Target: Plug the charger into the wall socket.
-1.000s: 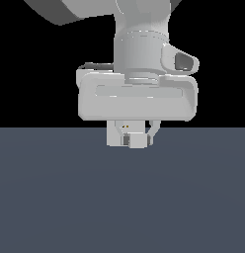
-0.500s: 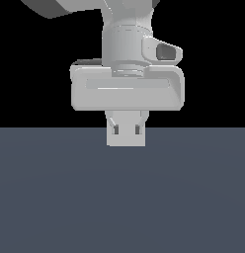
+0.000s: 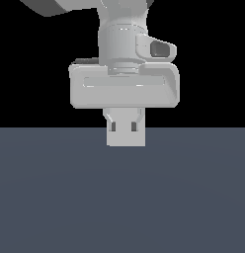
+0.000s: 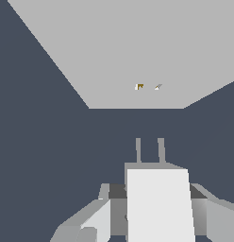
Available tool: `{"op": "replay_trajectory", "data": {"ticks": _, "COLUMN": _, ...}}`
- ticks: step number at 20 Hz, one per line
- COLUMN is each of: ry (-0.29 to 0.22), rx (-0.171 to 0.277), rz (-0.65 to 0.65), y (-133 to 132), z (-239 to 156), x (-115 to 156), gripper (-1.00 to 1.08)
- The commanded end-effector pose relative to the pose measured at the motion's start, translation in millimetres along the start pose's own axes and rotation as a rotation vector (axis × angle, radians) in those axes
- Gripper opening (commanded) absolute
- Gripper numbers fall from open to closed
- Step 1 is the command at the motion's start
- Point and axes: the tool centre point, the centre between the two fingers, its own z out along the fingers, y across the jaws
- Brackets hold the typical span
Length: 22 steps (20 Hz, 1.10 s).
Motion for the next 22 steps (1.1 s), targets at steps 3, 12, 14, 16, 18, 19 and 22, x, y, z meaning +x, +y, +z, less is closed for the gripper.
{"op": "replay_trajectory", "data": {"ticks": 3, "ry": 0.0, "rx": 0.0, "rz": 0.002, "y": 0, "z": 0, "x": 0, "gripper": -1.0}}
{"op": "replay_trajectory", "data": {"ticks": 12, "ry": 0.0, "rx": 0.0, "rz": 0.002, "y": 0, "z": 3, "x": 15, "gripper": -1.0}}
{"op": "replay_trajectory", "data": {"ticks": 14, "ry": 0.0, "rx": 0.0, "rz": 0.002, "y": 0, "z": 4, "x": 22, "gripper": -1.0}}
{"op": "replay_trajectory", "data": {"ticks": 16, "ry": 0.0, "rx": 0.0, "rz": 0.002, "y": 0, "z": 6, "x": 31, "gripper": -1.0}}
{"op": "replay_trajectory", "data": {"ticks": 18, "ry": 0.0, "rx": 0.0, "rz": 0.002, "y": 0, "z": 7, "x": 37, "gripper": -1.0}}
{"op": "replay_trajectory", "data": {"ticks": 19, "ry": 0.0, "rx": 0.0, "rz": 0.002, "y": 0, "z": 8, "x": 40, "gripper": -1.0}}
{"op": "replay_trajectory", "data": {"ticks": 22, "ry": -0.001, "rx": 0.0, "rz": 0.002, "y": 0, "z": 9, "x": 47, "gripper": -1.0}}
